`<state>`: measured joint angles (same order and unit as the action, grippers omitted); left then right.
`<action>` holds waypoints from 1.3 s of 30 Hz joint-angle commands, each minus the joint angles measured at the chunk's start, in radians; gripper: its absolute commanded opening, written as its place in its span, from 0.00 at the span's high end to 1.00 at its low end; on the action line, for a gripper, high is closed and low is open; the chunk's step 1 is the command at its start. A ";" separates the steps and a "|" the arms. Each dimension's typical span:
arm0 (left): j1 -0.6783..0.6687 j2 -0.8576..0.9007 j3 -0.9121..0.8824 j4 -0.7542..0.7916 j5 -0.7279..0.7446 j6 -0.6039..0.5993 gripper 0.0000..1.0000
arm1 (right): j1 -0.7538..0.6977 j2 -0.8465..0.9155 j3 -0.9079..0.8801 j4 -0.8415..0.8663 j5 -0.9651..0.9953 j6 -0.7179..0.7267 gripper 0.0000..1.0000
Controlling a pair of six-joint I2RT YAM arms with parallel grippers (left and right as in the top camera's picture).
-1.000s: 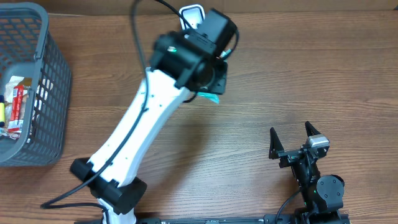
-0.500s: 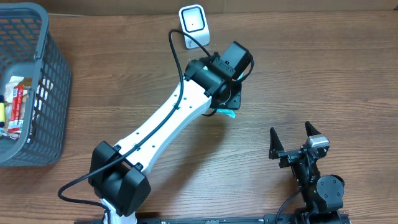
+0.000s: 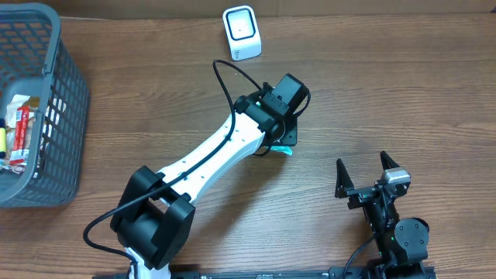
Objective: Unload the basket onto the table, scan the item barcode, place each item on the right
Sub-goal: 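Carry the snack pack with the left gripper toward the white scanner, then open the left gripper and release the pack on the table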
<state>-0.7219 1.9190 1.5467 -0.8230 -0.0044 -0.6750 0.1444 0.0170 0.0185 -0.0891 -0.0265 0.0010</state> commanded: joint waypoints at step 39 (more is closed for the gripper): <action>-0.018 0.055 0.030 -0.043 0.006 0.157 0.05 | -0.003 0.001 -0.010 0.007 -0.002 0.007 0.00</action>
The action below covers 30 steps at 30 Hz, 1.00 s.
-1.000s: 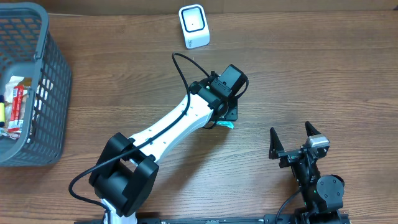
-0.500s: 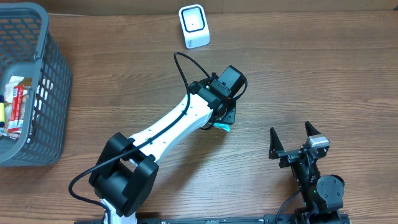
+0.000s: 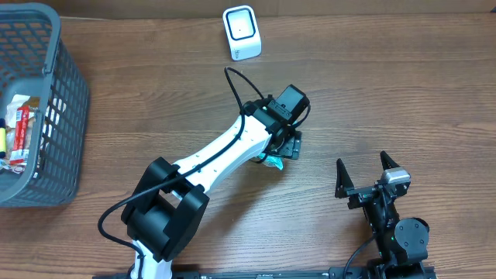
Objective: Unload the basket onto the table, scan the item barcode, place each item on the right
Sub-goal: 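Open the left gripper and release the pack on the table, then move the left gripper back over the grey basket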
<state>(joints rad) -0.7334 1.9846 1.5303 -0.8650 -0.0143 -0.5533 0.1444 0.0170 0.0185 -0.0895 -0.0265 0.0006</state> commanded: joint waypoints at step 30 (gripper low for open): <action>0.314 -0.016 0.816 -0.509 -0.049 0.234 0.00 | -0.003 0.001 -0.010 0.007 -0.002 0.007 0.00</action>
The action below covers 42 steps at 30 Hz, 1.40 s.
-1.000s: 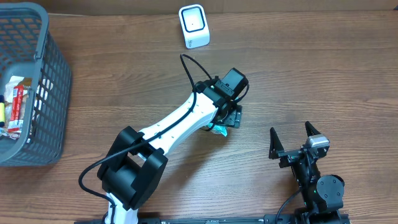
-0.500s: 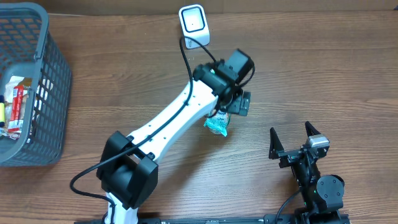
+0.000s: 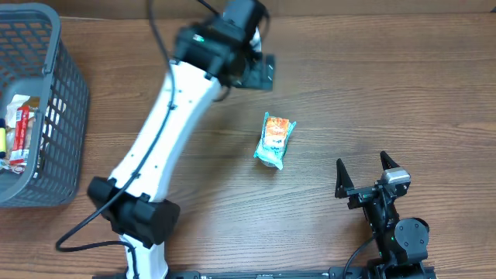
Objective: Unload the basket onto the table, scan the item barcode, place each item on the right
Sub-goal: 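Move the left gripper back over the grey basket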
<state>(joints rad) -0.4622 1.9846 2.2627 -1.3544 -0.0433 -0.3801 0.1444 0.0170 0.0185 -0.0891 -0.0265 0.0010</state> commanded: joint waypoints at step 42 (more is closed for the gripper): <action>0.792 -0.087 0.365 -0.138 -0.020 0.233 0.00 | -0.003 0.001 -0.010 0.007 -0.002 0.007 0.00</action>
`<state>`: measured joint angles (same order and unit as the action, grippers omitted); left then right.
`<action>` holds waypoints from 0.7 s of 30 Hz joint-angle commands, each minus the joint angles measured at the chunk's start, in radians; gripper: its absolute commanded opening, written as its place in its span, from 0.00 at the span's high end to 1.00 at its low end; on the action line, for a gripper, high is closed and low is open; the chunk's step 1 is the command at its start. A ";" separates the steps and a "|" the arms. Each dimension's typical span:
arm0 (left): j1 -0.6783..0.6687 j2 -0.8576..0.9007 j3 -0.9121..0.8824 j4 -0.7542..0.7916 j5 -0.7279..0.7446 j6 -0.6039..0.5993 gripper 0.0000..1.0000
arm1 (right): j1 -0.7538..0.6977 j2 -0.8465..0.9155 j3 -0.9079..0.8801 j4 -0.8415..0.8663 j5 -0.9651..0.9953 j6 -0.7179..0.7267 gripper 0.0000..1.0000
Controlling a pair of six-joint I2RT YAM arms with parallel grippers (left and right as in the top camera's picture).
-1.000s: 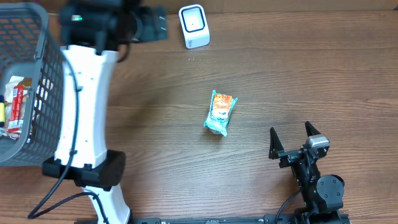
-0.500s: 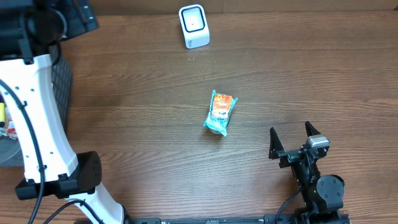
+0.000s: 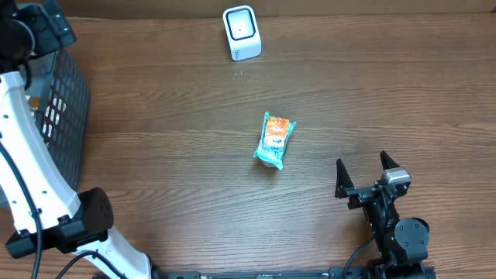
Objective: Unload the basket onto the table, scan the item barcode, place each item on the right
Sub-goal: 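Move the left gripper back over the grey basket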
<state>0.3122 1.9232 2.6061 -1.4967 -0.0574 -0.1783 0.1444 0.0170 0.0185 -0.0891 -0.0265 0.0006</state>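
Observation:
A small teal and orange snack packet (image 3: 275, 141) lies flat on the wooden table near the middle. The white barcode scanner (image 3: 242, 32) stands at the back edge, well apart from the packet. My left arm reaches up the far left side, and its gripper (image 3: 51, 25) hangs over the grey basket (image 3: 68, 101) at the top left corner; its fingers are too dark and cropped to read. At the front right my right gripper (image 3: 363, 172) rests open, holding nothing.
The grey mesh basket at the left holds a few packaged items, mostly covered by the left arm. The left arm's base (image 3: 74, 229) stands at the front left. Bare wood surrounds the packet on all sides.
My left arm has gone from the back middle, near the scanner, to the far left over the basket. The packet lies where it was. The right arm has not moved.
My left gripper was low at the table's middle with the teal packet under it at the two oldest moments. Then the packet lay free on the table while the gripper was up near the scanner. Now the gripper is over the basket.

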 commanded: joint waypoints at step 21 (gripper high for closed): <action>0.201 -0.023 0.020 0.011 -0.032 0.051 0.00 | -0.003 0.001 -0.010 0.007 -0.002 0.007 0.00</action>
<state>0.4885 1.9232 2.6061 -1.4857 -0.0738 -0.1459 0.1444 0.0170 0.0185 -0.0891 -0.0265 0.0010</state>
